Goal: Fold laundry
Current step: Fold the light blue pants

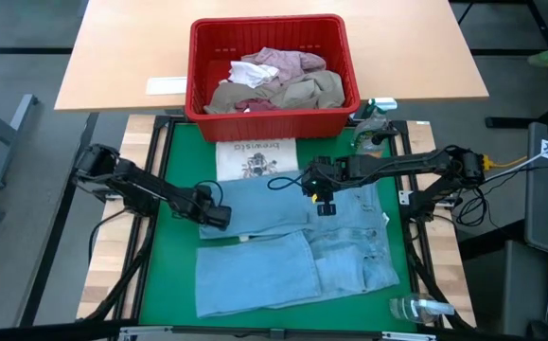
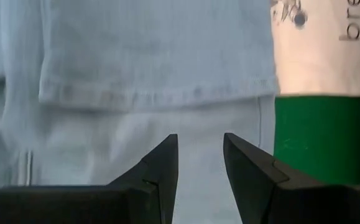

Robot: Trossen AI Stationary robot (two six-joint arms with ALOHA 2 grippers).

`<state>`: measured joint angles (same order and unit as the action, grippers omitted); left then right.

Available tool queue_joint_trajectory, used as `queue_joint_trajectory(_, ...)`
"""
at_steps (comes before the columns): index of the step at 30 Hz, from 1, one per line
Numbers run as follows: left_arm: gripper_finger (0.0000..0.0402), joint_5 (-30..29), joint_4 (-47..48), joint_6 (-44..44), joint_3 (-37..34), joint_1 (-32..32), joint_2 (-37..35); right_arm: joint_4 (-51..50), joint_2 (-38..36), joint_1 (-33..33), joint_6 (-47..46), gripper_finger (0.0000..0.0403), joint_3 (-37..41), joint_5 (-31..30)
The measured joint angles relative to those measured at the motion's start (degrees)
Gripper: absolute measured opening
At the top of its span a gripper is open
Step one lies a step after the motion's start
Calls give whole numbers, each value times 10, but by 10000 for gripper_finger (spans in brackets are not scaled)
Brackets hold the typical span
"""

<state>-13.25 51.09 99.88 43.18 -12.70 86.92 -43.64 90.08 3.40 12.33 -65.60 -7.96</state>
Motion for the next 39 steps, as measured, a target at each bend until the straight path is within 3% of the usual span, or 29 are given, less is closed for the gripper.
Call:
queue_joint_trajectory(9,6,13,169,1,-1,15,-84,-1,0,0,0,128,0,0)
queue_joint_trajectory(18,6,4,188,1,61,16,-194,-24,-66,0,1,128,0,0)
queue_joint_trajectory(24,6,-65,155,0,131,15,-213,-31,-155,0,1,128,0,0)
queue_joint_trajectory(27,6,-121,101,-18,153,15,-213,-36,-198,0,1,128,0,0)
queue_joint_trajectory(32,6,-188,-68,-93,156,23,-207,-51,-259,0,0,128,0,-12)
queue_joint_trajectory(39,6,-190,-312,-232,156,57,-120,-74,-329,0,-9,128,0,-64)
